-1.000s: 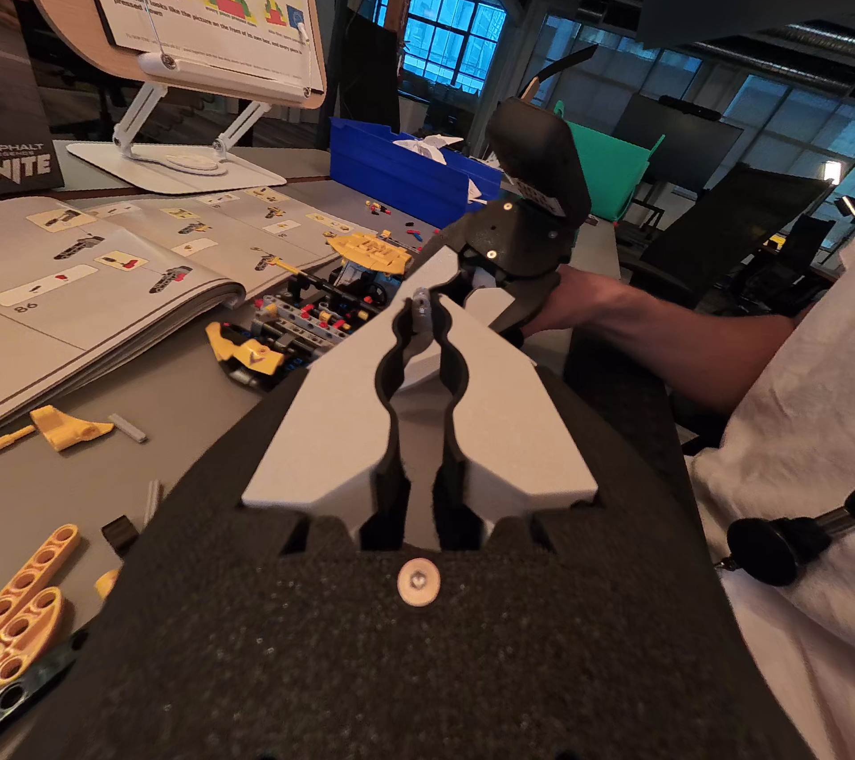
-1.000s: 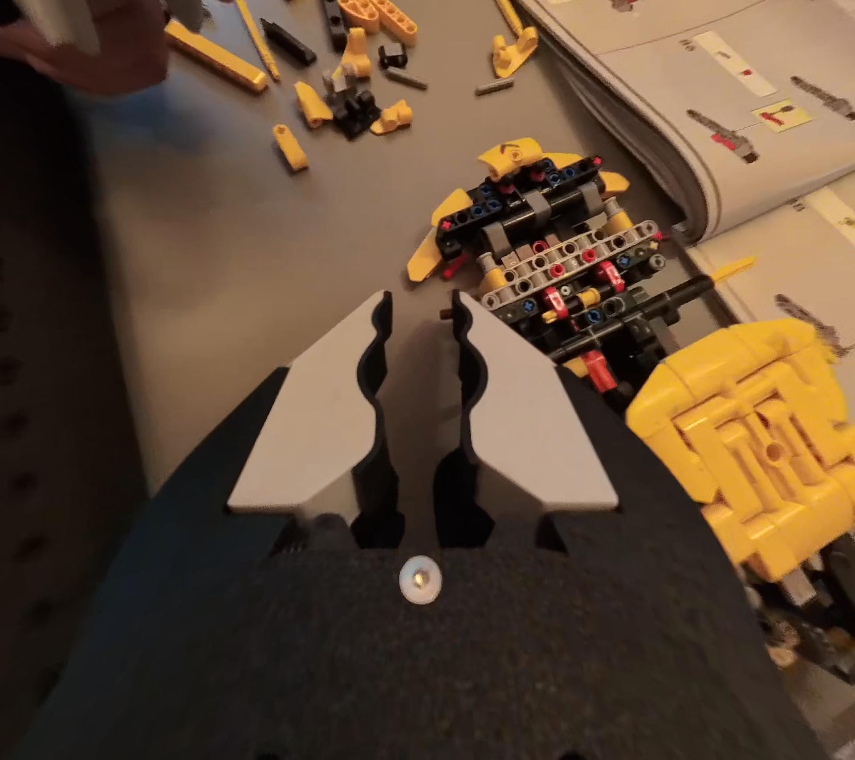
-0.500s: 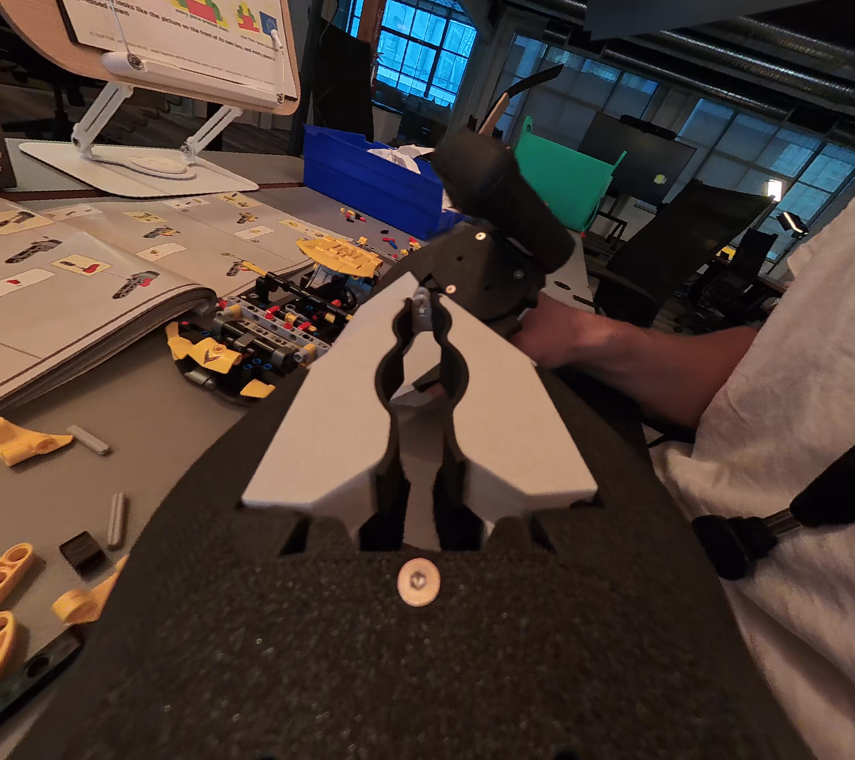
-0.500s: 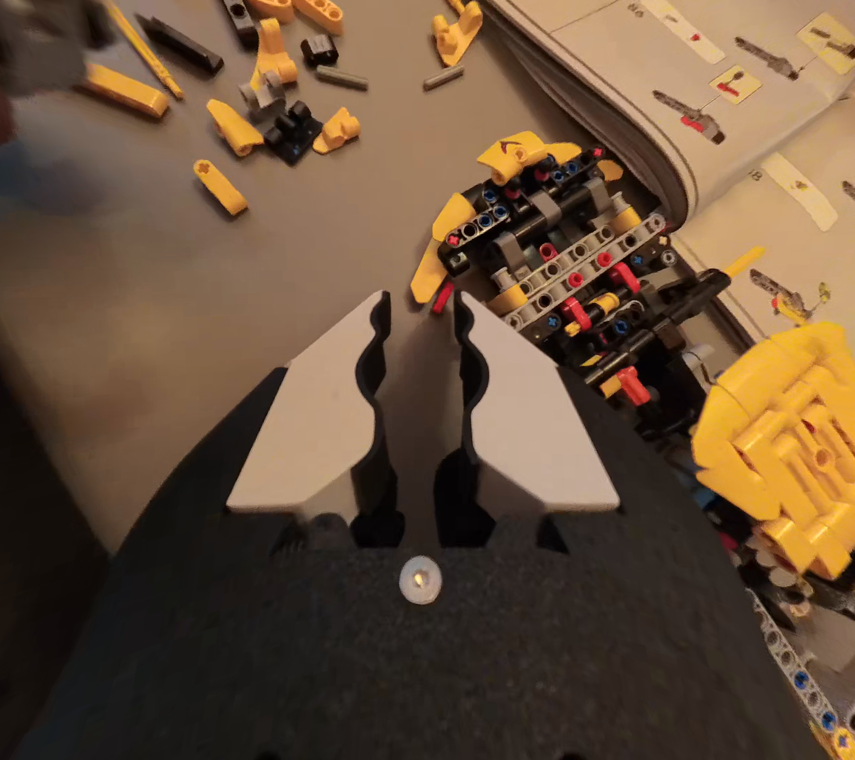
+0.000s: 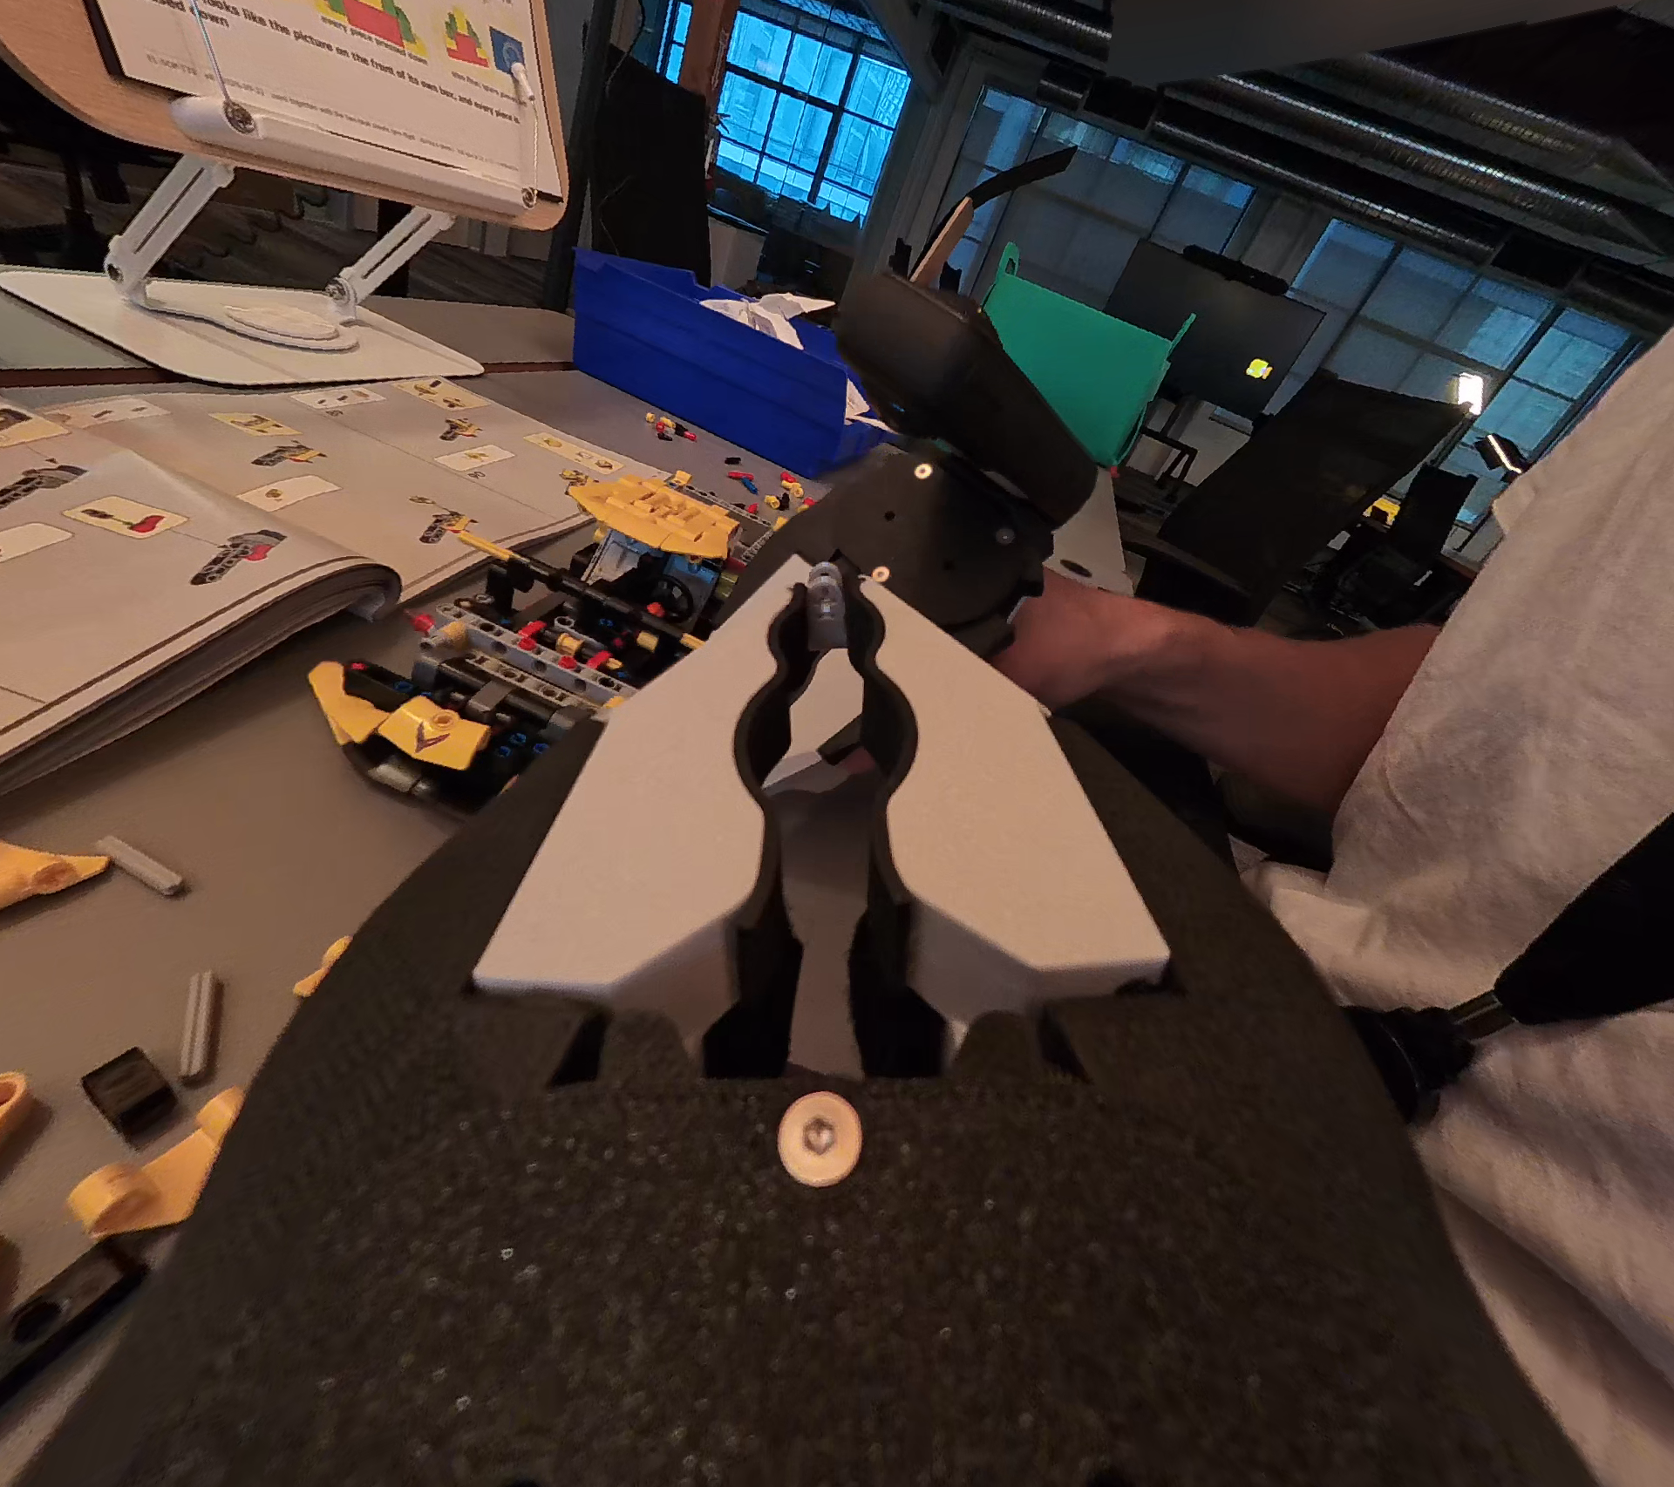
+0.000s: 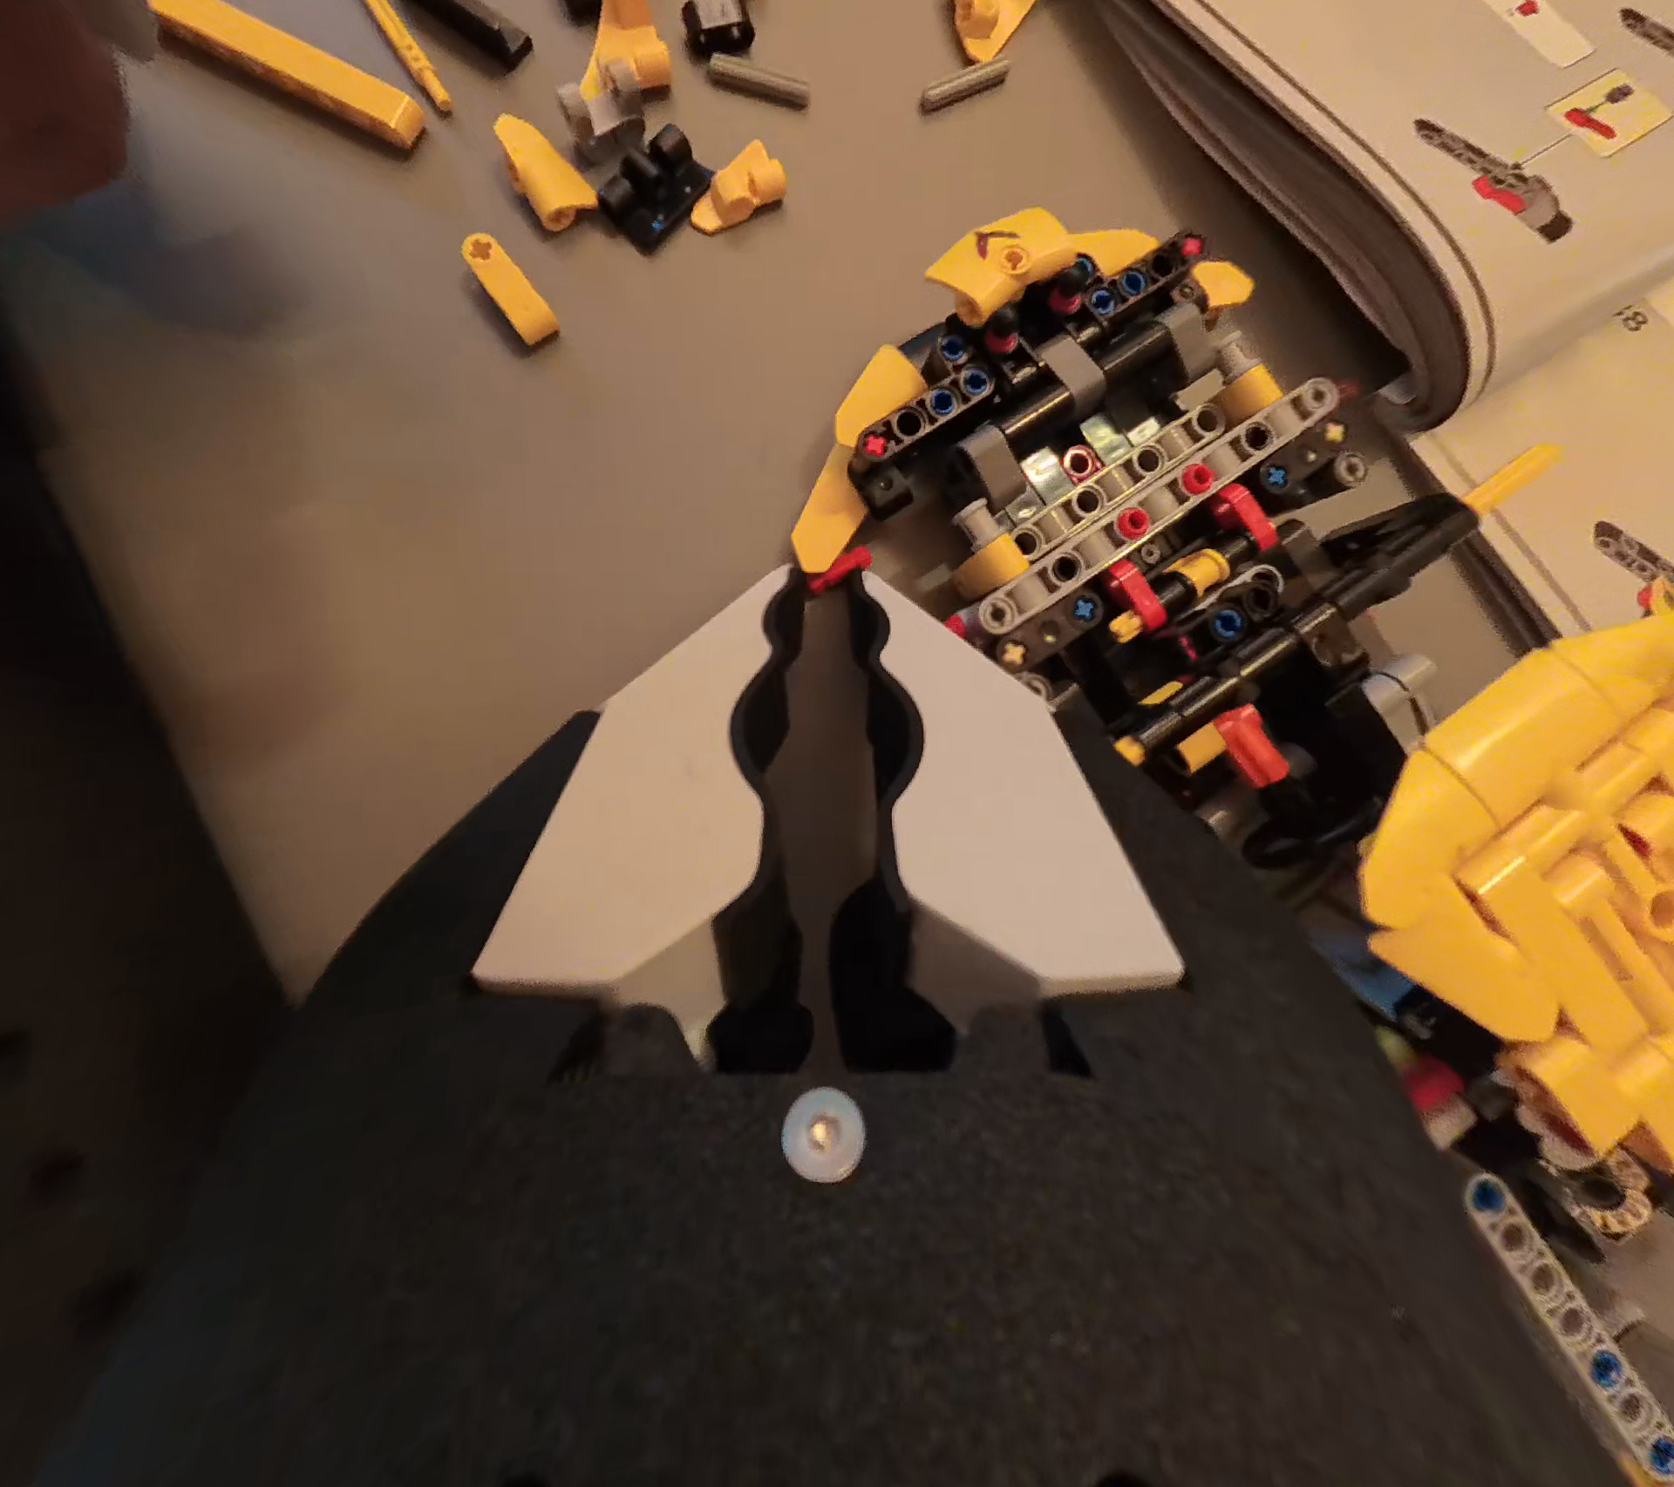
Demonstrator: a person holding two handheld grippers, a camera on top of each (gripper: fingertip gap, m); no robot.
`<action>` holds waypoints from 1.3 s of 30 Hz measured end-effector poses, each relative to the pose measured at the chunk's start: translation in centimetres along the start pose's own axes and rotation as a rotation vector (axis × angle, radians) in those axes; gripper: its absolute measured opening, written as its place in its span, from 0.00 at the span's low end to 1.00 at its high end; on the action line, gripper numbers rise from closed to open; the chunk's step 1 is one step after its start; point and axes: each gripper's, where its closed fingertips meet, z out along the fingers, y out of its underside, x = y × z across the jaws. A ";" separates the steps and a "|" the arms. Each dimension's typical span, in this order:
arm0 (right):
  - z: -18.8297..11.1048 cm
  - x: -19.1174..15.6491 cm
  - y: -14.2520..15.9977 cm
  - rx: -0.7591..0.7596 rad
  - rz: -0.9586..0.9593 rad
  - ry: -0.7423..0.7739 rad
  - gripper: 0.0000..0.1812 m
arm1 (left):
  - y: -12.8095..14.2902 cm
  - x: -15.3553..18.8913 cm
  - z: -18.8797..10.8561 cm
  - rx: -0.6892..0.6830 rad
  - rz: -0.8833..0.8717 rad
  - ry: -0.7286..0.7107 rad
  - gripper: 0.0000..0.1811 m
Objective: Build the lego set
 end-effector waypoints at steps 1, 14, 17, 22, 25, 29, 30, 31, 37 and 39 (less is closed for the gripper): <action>0.0 0.0 0.0 0.003 0.009 0.003 0.05 | 0.0 0.0 0.0 -0.002 0.001 -0.002 0.04; -3.1 -2.2 2.9 -0.038 -0.043 -0.089 0.02 | 0.4 -0.2 0.2 -0.018 0.008 -0.015 0.04; -3.8 -2.4 4.3 -0.028 -0.092 -0.132 0.02 | 0.7 -0.1 0.3 -0.035 0.012 -0.011 0.04; -4.3 -2.0 4.7 0.007 -0.071 -0.149 0.08 | 1.1 -0.1 0.6 -0.059 0.030 -0.018 0.04; -4.3 -2.1 4.1 0.059 -0.010 -0.135 0.07 | 1.2 0.0 0.6 -0.064 0.034 -0.019 0.04; -3.6 -1.8 4.1 0.063 0.083 -0.072 0.04 | 1.5 0.0 0.8 -0.078 0.039 -0.017 0.04; -3.6 -1.6 4.2 0.059 0.058 -0.032 0.02 | 1.6 0.0 0.8 -0.082 0.042 -0.018 0.04; -3.6 -1.6 4.2 0.060 0.028 -0.005 0.02 | 1.6 0.0 0.8 -0.084 0.044 -0.019 0.04; -3.8 -1.8 3.7 0.092 -0.129 0.047 0.02 | 1.2 0.8 0.8 -0.056 0.032 0.030 0.04; -5.5 -2.9 1.3 0.228 -0.157 -0.043 0.02 | 0.7 1.3 0.6 -0.028 0.016 0.066 0.04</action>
